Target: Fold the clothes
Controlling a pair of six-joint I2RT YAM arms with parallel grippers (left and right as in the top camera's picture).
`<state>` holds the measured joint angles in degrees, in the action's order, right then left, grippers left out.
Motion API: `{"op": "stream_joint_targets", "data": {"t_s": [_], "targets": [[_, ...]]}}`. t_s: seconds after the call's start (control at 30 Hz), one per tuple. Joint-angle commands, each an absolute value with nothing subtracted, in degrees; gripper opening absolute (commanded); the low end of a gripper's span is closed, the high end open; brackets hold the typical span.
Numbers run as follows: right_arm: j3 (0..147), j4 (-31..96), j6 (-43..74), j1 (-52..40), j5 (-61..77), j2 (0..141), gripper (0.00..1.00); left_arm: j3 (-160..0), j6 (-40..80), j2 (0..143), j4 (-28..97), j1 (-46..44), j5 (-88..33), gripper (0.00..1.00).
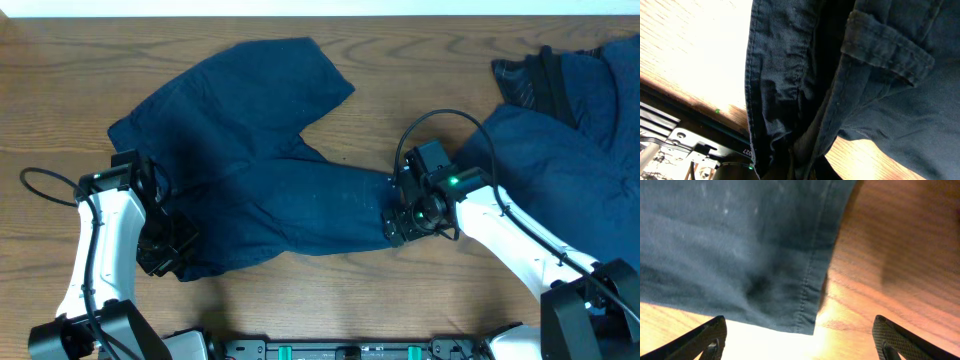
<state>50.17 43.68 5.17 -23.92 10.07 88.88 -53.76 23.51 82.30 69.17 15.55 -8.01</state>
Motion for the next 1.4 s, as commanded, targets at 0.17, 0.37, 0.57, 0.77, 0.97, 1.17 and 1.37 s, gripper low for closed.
{"op": "stream_joint_targets", "data": {"t_s": [0.17, 0.37, 0.57, 0.77, 0.97, 1.17, 1.37], "targets": [[43.27, 39.18, 7.84, -26.44, 18.41, 90.94, 0.85, -53.69, 22.72, 82.30, 69.36, 15.57, -7.44, 0.09], [40.36, 32.40, 15.40, -27.03, 14.41, 91.05, 0.09, -53.69, 22.72, 82.30, 69.34, 15.57, -7.44, 0.09], [41.12, 30.94, 23.73, -26.52, 4.56, 90.65, 0.01, -53.69, 22.72, 82.30, 69.38, 15.57, -7.44, 0.09], [46.28, 32.84, 25.04, -21.43, 1.04, 84.95, 0.01, -53.71, 22.41, 82.28, 69.82, 15.55, -7.77, 0.06], [55.37, 35.20, 19.68, -15.97, 3.27, 78.74, 0.01, -53.71, 12.80, 82.13, 71.33, 15.53, -24.10, 0.06], [63.72, 41.17, 18.17, -14.39, 1.87, 78.22, 0.01, -53.71, 10.11, 78.76, 75.07, 13.06, -29.17, 0.06], [68.18, 42.68, 16.58, -12.71, 1.52, 78.22, 0.01, -53.71, 10.63, 67.51, 76.49, 11.16, -29.17, 0.06]]}}
